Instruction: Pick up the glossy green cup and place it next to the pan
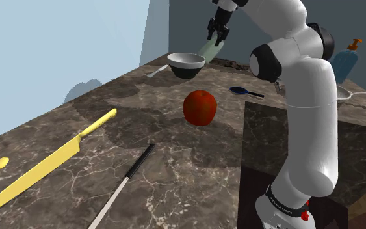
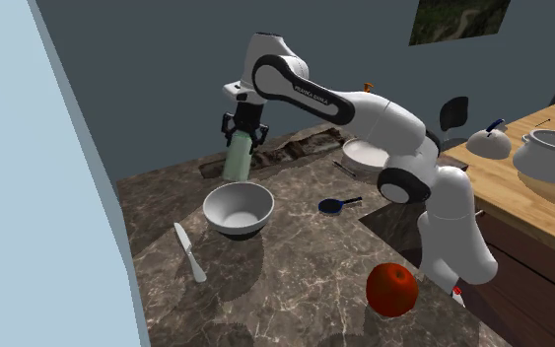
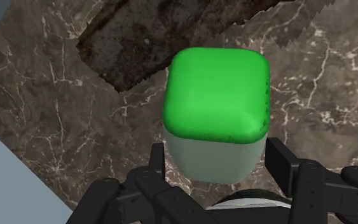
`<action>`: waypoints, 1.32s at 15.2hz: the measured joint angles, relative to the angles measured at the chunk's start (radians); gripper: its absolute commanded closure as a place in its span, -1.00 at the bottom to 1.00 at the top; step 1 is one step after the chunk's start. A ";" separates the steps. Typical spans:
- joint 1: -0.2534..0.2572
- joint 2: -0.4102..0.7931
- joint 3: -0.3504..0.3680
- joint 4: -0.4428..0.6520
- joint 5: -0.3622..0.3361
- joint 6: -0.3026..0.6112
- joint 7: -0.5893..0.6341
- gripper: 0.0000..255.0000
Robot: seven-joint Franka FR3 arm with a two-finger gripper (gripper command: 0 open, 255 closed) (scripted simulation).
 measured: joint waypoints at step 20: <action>0.241 -0.544 -0.078 -0.393 -0.439 0.026 -0.026 1.00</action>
